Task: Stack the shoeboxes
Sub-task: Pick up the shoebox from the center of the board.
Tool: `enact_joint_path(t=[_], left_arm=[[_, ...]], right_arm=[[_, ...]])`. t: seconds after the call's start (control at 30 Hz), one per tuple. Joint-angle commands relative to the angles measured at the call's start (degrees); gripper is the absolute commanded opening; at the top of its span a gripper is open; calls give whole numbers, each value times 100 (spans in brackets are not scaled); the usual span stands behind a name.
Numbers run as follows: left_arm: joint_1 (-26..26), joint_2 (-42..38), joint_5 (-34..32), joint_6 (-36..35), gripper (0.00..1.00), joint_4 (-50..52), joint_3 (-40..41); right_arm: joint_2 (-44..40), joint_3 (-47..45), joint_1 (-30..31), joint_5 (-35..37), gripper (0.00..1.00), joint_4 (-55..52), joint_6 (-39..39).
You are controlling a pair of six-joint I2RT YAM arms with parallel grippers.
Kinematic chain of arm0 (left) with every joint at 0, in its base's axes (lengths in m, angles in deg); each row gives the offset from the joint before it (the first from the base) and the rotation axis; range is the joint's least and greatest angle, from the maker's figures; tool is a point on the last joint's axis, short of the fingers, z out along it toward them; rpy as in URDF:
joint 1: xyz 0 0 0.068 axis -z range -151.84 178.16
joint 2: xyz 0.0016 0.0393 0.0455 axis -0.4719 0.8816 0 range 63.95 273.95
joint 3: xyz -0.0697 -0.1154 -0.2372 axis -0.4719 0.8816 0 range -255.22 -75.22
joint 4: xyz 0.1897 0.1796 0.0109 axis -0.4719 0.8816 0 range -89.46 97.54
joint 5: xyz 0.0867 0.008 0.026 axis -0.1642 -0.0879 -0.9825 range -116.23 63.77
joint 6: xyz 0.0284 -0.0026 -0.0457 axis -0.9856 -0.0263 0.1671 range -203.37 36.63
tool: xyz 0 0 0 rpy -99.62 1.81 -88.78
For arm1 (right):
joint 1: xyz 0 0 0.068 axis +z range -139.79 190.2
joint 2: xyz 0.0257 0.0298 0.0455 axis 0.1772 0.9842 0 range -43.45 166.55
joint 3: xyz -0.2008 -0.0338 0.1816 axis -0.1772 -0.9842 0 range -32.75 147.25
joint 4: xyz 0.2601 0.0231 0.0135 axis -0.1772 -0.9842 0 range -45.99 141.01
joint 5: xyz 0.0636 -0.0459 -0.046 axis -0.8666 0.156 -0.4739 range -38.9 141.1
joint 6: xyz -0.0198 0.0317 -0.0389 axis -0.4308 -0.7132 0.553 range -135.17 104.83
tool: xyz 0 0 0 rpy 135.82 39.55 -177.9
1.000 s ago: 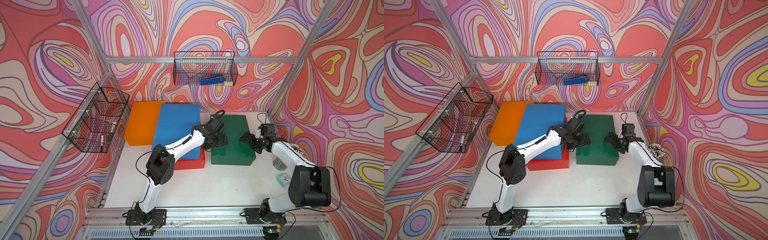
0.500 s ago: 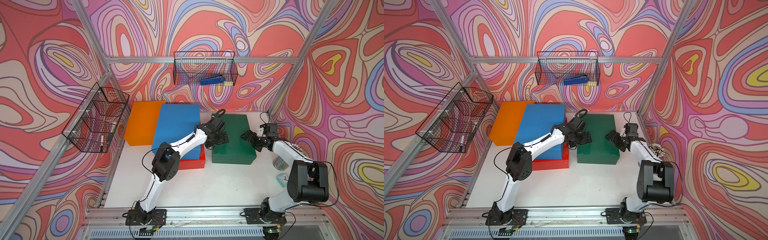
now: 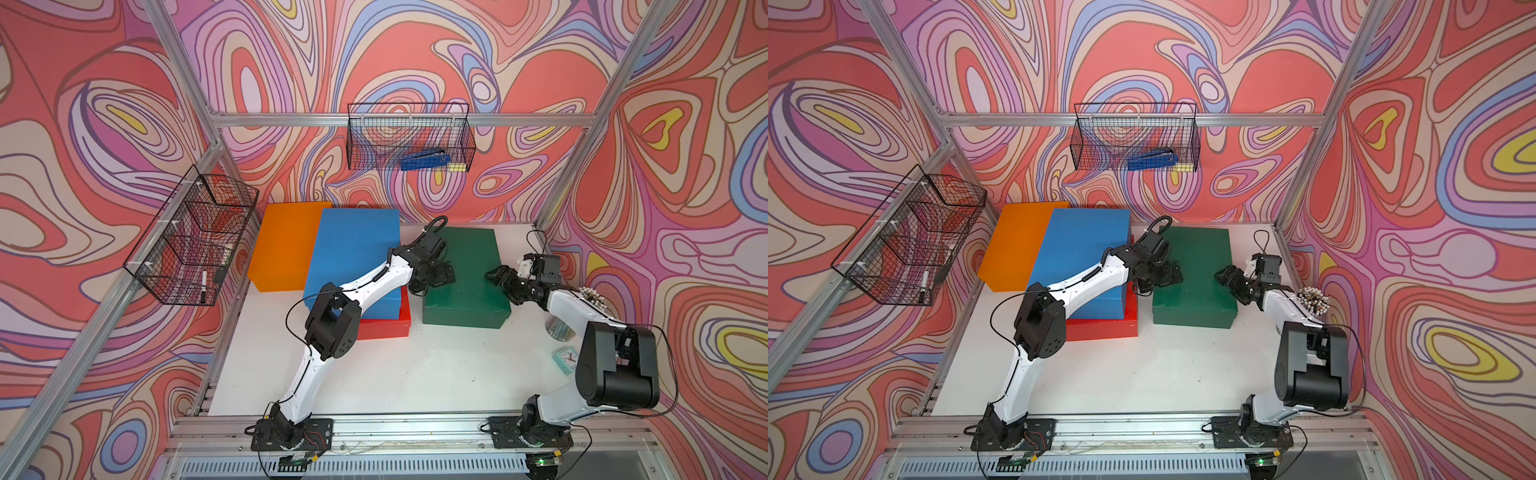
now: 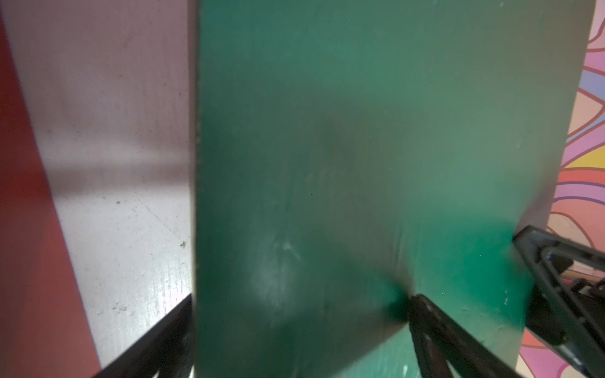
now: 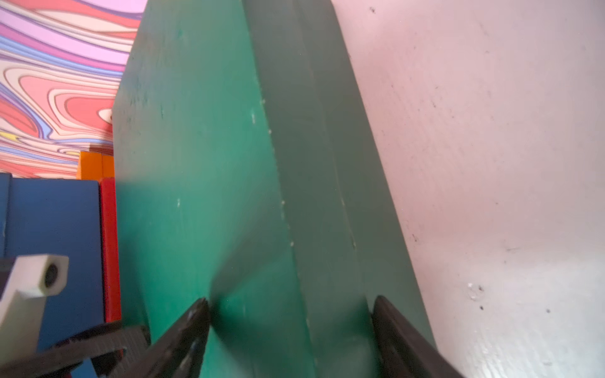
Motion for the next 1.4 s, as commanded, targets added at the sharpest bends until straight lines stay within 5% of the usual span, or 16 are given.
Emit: enact_joint_path(t=[0.0,1.07,1.37], left_arm=[[149,-63,390,176,96,-534,-79],[775,-1945,-337,-286,95,-527,-717],[1079,-2402,-840,-630,95,-91,-1064]], right_arm=[[-424,-26,237,-922,69,-318,-170],[-2460,1697,1095,-547,61,-1856,-405],[-2427,2493,1969,-95,61,-2358,-497]])
